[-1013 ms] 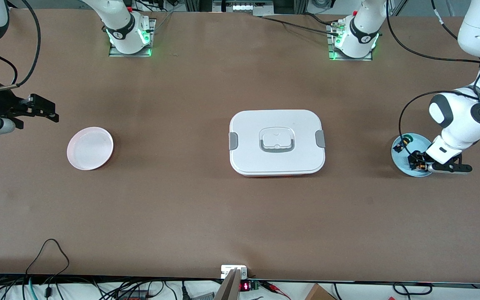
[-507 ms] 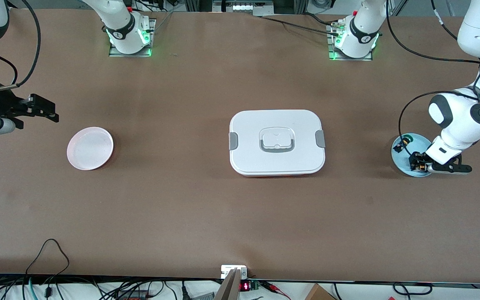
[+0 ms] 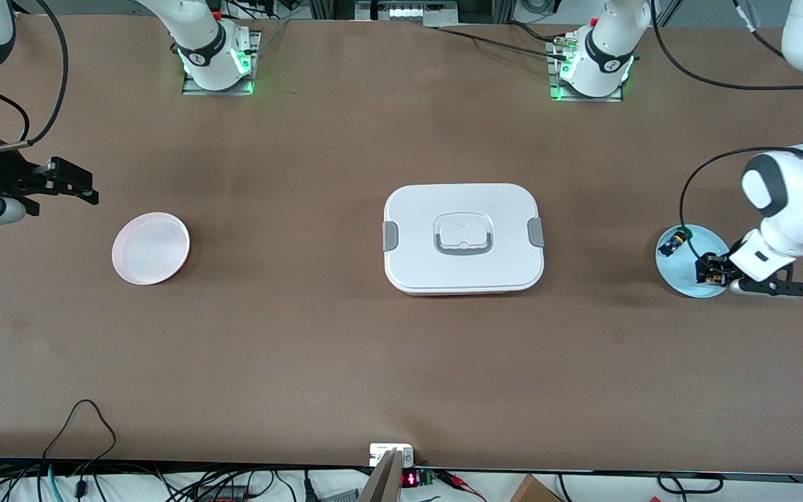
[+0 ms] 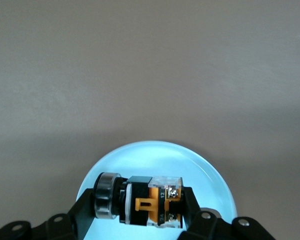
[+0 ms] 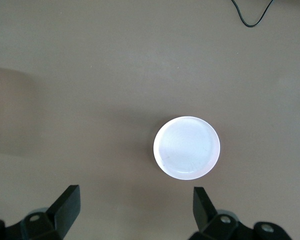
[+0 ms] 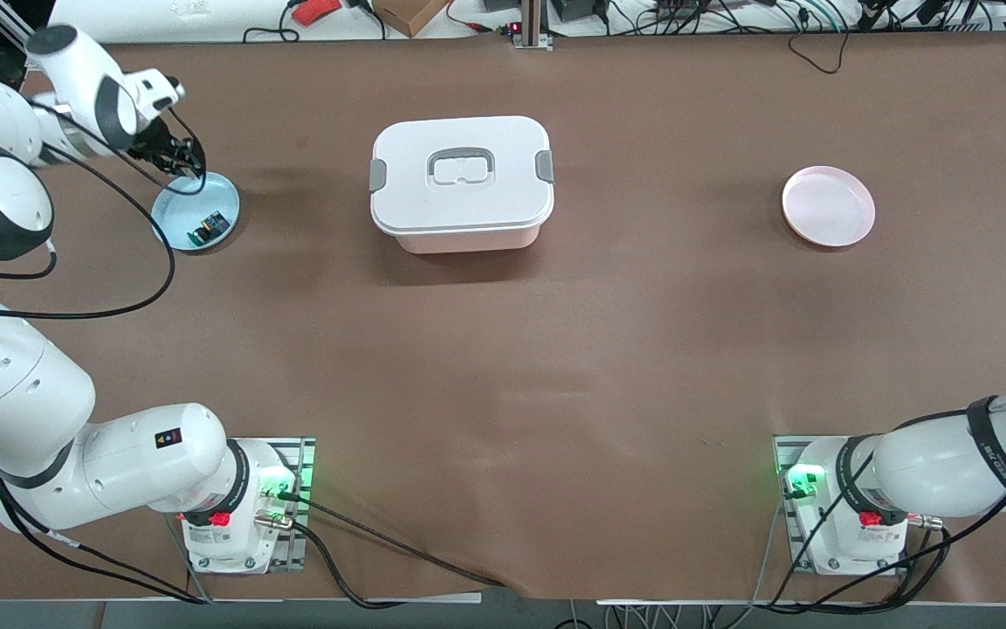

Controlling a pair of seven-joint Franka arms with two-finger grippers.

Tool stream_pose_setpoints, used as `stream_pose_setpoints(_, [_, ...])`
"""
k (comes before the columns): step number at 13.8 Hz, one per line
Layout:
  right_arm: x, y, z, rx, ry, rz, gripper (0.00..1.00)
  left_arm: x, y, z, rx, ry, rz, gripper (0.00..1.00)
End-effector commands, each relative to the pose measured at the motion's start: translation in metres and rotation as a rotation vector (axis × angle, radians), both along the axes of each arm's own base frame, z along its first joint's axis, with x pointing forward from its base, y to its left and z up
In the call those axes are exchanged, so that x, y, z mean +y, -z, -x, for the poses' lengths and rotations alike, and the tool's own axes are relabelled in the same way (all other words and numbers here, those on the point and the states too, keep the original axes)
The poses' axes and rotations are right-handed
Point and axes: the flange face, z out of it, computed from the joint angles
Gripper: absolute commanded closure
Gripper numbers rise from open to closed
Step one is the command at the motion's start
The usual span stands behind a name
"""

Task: Transfer orange switch to right arm and place
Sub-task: 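Lift the switch with the left gripper and carry it over the box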

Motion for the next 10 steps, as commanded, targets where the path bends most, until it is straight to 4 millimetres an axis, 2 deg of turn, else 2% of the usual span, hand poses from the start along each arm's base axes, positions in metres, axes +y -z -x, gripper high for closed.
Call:
stream_pose_setpoints(1, [0.002, -0.006, 0.001, -0.009, 0.005, -0.013, 0.0, -0.015, -0.064, -0.021, 0.123, 0.02, 0.039, 0.69])
stream_pose_setpoints(3, [0.002, -0.006, 0.001, -0.009, 0.005, -0.013, 0.0, -0.043, -0.108, -0.033, 0.197, 0.049, 0.101, 0.69])
stream_pose_setpoints(5, [0.001, -0.006, 0.001, -0.009, 0.005, -0.013, 0.0, -0.067, -0.141, -0.038, 0.237, 0.059, 0.214, 0.69])
stream_pose_setpoints(7, [0.001, -0.006, 0.001, -0.009, 0.005, -0.012, 0.0, -0.088, -0.16, -0.038, 0.253, 0.063, 0.34, 0.69])
stream_pose_setpoints(8, [0.002, -0.006, 0.001, -0.009, 0.004, -0.012, 0.0, -0.103, -0.163, -0.037, 0.264, 0.069, 0.416, 0.69])
stream_pose_setpoints(10, [0.002, -0.006, 0.001, -0.008, 0.002, -0.012, 0.0, -0.148, -0.174, -0.037, 0.272, 0.118, 0.568, 0.69])
